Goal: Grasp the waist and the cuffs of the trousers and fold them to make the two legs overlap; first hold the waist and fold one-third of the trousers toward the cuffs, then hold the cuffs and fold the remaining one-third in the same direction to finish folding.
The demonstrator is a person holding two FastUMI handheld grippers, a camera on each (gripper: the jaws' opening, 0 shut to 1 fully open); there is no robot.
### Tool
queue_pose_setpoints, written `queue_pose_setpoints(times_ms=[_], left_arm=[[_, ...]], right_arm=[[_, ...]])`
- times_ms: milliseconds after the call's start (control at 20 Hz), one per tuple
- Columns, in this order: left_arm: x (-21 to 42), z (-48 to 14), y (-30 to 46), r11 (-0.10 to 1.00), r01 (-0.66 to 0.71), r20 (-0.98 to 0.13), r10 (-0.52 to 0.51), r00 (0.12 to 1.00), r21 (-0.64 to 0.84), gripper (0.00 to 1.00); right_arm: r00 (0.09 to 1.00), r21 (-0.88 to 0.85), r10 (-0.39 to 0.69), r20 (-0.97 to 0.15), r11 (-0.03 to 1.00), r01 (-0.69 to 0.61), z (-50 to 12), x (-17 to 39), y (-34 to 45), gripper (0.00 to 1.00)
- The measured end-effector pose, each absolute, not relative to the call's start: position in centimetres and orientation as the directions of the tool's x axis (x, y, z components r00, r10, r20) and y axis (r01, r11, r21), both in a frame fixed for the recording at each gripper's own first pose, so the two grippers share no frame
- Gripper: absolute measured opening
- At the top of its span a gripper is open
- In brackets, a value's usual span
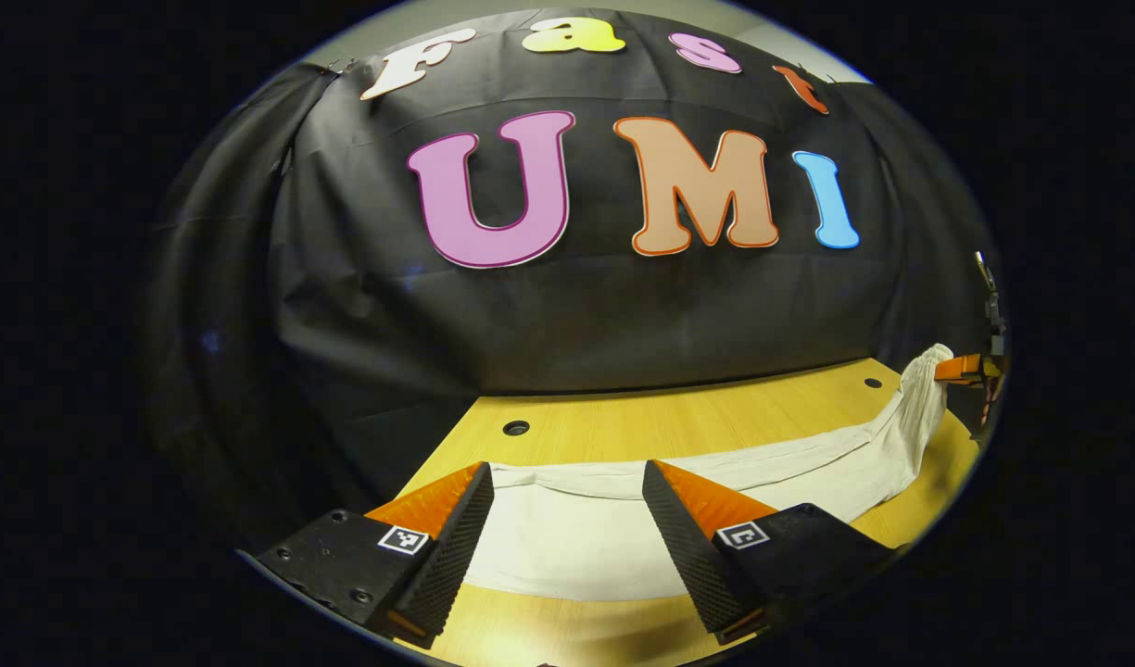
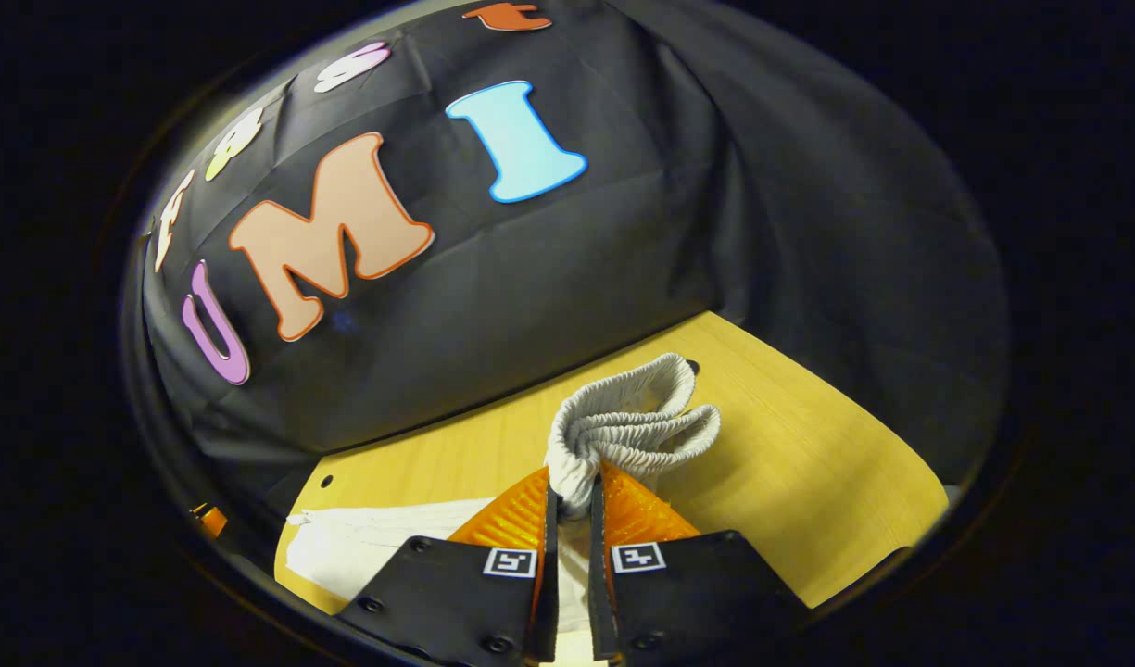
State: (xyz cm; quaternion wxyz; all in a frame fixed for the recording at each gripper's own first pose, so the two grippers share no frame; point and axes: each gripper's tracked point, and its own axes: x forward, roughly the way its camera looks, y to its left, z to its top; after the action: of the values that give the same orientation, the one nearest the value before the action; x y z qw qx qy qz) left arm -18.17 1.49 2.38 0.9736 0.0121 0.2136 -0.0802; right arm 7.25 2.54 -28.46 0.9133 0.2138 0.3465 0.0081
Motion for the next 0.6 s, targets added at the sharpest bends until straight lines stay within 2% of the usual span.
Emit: queue_pose_setpoints(times_ms=[400, 450, 500, 600], left_arm=[[-18.3, 0.3, 5.7, 0.992, 0.125, -0.452, -0.128, 0.883, -0.037, 0.96], [-18.3, 0.2, 6.1, 0.992, 0.121, -0.455, -0.126, 0.881, -0.041, 0.92], [-18.5, 0.0, 6.5, 0.992, 0.117, -0.459, -0.124, 0.88, -0.044, 0.96], [-18.7, -0.3, 7.5, 0.993, 0.112, -0.464, -0.118, 0.878, -0.04, 0.96]], right_arm=[[0.761, 0.437, 0.284, -0.583, 0.9, -0.002, -25.2, 7.7, 12.4, 0.15], [0.757, 0.442, 0.3, -0.58, 0.897, -0.017, -25.0, 7.7, 13.6, 0.15], [0.753, 0.446, 0.315, -0.578, 0.894, -0.032, -24.8, 7.5, 14.9, 0.15], [0.746, 0.452, 0.343, -0.571, 0.89, -0.062, -24.6, 7.3, 17.1, 0.15]])
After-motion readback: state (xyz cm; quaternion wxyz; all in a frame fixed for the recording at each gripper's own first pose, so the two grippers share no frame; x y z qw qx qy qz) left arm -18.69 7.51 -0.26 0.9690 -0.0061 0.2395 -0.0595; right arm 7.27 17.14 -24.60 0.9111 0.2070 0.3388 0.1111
